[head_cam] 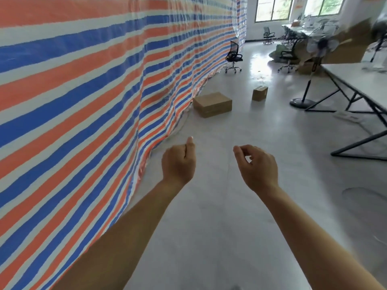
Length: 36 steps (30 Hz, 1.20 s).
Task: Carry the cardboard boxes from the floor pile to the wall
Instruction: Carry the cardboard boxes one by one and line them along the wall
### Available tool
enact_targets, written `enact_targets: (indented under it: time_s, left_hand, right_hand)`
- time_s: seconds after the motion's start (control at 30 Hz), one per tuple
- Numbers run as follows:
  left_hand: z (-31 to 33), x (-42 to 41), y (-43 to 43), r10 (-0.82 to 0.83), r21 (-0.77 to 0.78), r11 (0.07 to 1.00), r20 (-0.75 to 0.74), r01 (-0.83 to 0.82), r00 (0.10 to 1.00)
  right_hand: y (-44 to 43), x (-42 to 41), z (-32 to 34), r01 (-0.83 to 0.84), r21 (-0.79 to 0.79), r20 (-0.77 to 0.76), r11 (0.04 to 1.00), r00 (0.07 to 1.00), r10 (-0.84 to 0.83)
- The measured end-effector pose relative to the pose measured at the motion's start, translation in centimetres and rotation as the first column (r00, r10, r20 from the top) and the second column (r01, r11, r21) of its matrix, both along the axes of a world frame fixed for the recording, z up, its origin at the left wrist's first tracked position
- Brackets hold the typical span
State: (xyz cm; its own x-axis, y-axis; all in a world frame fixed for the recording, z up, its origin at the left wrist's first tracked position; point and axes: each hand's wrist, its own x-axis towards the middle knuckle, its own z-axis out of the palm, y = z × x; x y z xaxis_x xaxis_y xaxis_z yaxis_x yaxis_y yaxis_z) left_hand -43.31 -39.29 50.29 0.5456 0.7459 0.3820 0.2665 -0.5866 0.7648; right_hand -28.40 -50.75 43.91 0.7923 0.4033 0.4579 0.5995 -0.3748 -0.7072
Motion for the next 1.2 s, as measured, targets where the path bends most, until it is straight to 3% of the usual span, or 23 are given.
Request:
enact_targets:
  time_s: [0.17,0.43,0.7,0.9,1.2]
  left_hand:
    - [-0.2,13.8,6.1,-0.007,-0.015,1.000,-0.019,0.007,1.000]
    - [2.9,29.7,18.7,0.054,0.025,0.998,-0.032,-0.053,0.998]
    - [-2.0,45.6,36.6,0.158,-0.010,0.987,0.007,-0.158,0.987]
    - [0.8,60.6,49.0,0.106,0.021,0.994,-0.005,-0.106,0.994]
    - [0.9,86.6,59.3,-0.049,0.039,0.998,-0.016,0.049,0.999]
  right_hand:
    - [6.6,13.0,-2.4,-0.001,-0.021,-0.034,1.000,0.999,0.001]
    - [21.0,30.6,0.5,-0.063,-0.029,-0.084,0.998,0.995,0.060]
    - [38.9,46.3,-2.4,-0.118,-0.151,-0.072,0.981,0.992,0.108]
    - [50.6,59.7,-0.5,-0.071,-0.207,-0.022,0.976,0.997,0.068]
    - [58.9,84.4,-0.6,0.083,-0.121,-0.053,0.989,0.994,-0.090]
